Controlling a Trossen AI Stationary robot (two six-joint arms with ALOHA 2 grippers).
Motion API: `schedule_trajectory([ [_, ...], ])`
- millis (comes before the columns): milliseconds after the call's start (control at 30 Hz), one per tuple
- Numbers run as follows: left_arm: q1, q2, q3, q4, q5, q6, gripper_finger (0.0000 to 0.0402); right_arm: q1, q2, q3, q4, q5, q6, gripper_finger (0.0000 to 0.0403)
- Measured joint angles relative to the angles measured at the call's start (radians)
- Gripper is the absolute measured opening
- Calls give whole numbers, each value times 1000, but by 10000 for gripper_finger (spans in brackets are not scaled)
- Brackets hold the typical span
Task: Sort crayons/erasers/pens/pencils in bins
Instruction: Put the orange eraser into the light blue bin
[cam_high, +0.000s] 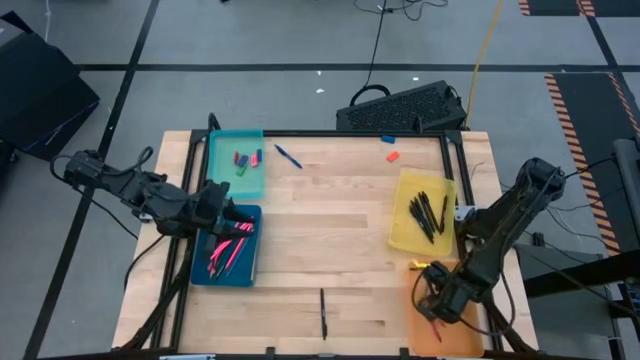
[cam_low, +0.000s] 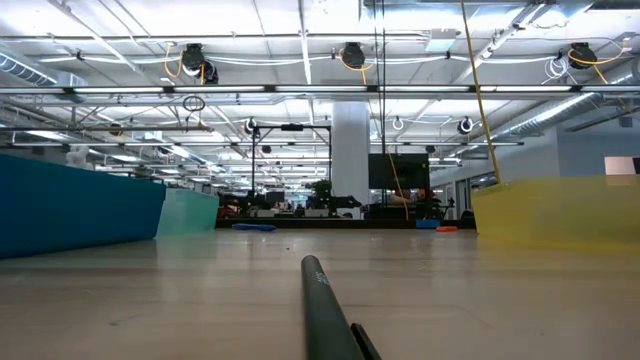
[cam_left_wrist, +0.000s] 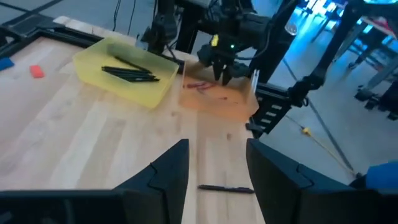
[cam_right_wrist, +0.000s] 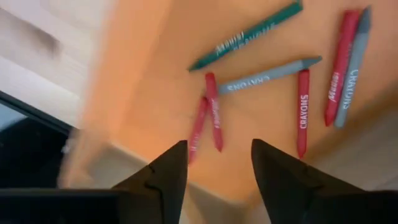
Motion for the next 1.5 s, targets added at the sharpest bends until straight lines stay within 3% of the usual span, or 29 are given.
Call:
schedule_trajectory([
  [233, 0, 0, 0, 4, 0, 115, 161, -206, -4, 233, -243, 143, -121, 163],
  [433, 16, 0, 0, -23, -42, 155, 161, -436, -4, 386, -267, 407, -343, 149],
  [500, 23, 0, 0, -40, -43, 160, 161, -521, -4, 409, -242, 445, -444, 145],
  [900, 197, 0, 0, -78, -138, 163, 161, -1027, 40, 419, -28, 438, -1160, 141],
  [1033, 291, 0, 0, -77, -124, 113, 161, -1254, 93, 419, 13, 283, -1469, 144],
  [1233, 499, 24, 0, -28, -113, 23, 161, -1517, 242, 419, 29, 115, -1772, 176],
  [1367, 702, 91, 0, 18, 51, -36, 161, -1602, 343, 425, -24, 106, -1877, 209],
  [1500, 867, 204, 0, 55, 119, -162, 161, -1634, 470, 515, -202, 181, -1786, 236],
])
